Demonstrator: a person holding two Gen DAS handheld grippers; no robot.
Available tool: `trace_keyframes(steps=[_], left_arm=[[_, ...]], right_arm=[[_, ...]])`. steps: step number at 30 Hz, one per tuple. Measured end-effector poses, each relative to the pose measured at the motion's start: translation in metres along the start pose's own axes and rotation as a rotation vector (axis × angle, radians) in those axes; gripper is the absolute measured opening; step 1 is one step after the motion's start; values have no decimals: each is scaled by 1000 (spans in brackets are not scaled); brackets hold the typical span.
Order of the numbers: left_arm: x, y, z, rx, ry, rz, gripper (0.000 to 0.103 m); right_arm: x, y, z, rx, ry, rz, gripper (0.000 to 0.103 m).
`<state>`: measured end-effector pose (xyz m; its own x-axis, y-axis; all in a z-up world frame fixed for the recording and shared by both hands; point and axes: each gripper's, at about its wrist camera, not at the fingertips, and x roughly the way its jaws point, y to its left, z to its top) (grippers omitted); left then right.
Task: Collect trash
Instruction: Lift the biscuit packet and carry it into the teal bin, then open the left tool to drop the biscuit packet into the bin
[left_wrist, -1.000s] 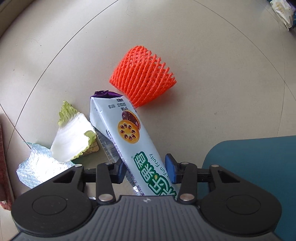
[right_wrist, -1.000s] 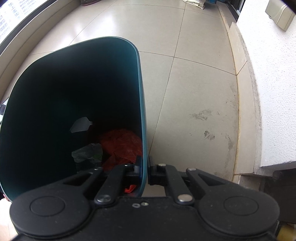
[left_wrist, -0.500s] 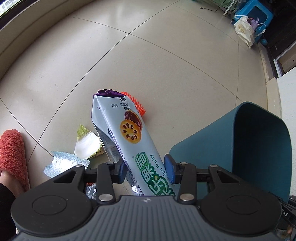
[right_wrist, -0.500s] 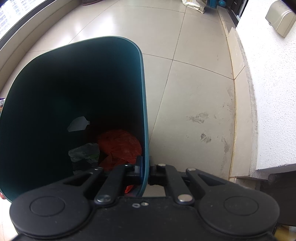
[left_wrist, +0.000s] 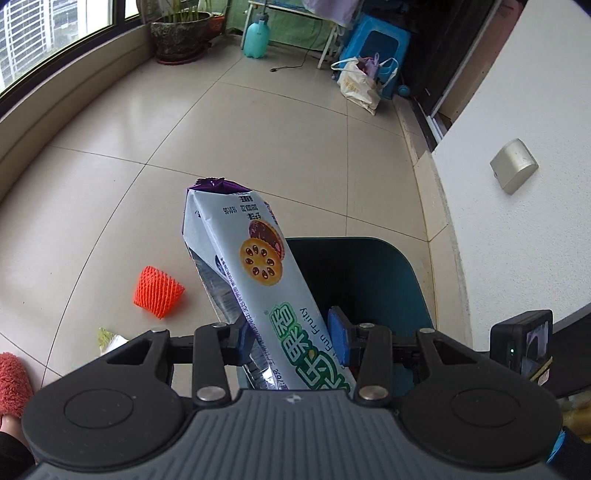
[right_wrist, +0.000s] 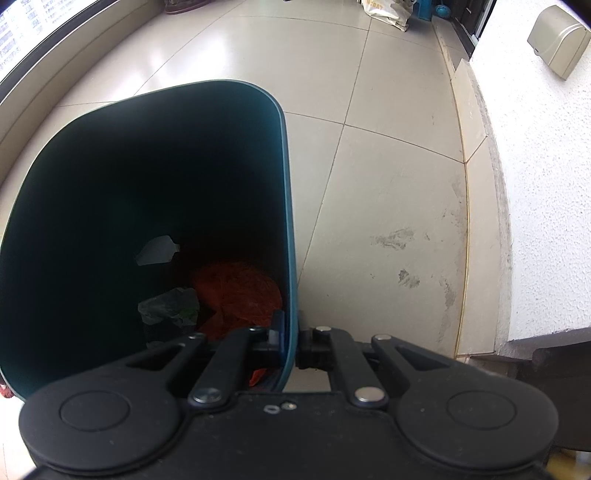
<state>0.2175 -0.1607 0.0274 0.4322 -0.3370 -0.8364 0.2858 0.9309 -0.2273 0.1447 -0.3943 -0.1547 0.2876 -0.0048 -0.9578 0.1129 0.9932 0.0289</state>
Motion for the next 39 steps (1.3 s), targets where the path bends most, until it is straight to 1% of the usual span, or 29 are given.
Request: trace_keyframes(steps=[2, 4, 7, 10, 14, 16, 20, 22, 23, 25, 29, 31, 32, 33, 39], left_arm=[[15, -21, 0, 58, 32, -14, 41], [36, -36, -3, 104, 84, -17, 41], [67, -52, -8, 148, 139, 2, 41], [89, -58, -12, 174, 172, 25, 41], [119, -65, -14, 230, 208, 80, 41], [131, -66, -15, 236, 224, 110, 41], [150, -66, -23, 246, 271, 111, 41], [158, -68, -27, 258, 298, 96, 41], [162, -69, -28, 260, 307, 105, 41], [165, -70, -32, 264, 310, 117, 41], [164, -69, -37, 238, 316, 101, 42], [160, -68, -39, 227, 308, 92, 50], [158, -66, -37, 224, 299, 85, 58], [153, -63, -35, 223, 286, 80, 62], [130, -58, -34, 224, 235, 73, 62]], right_arm=[[-1, 0, 0, -2, -2, 1, 5], [-1, -1, 0, -2, -2, 4, 5], [-2, -2, 1, -1, -3, 6, 5], [-3, -3, 1, 1, -4, 9, 5], [-4, -4, 1, -1, -5, 12, 5], [-5, -5, 1, 1, -5, 14, 4], [-5, -6, 1, 3, -5, 18, 5], [-6, -7, 1, 5, -5, 21, 5], [-6, -7, 1, 7, -5, 23, 5], [-6, -8, 2, 9, -4, 25, 5], [-7, -9, 2, 9, -4, 27, 5], [-7, -9, 2, 8, -4, 26, 5], [-7, -9, 2, 8, -4, 26, 5], [-7, -9, 2, 6, -4, 25, 5], [-7, -7, 2, 4, -3, 21, 5]])
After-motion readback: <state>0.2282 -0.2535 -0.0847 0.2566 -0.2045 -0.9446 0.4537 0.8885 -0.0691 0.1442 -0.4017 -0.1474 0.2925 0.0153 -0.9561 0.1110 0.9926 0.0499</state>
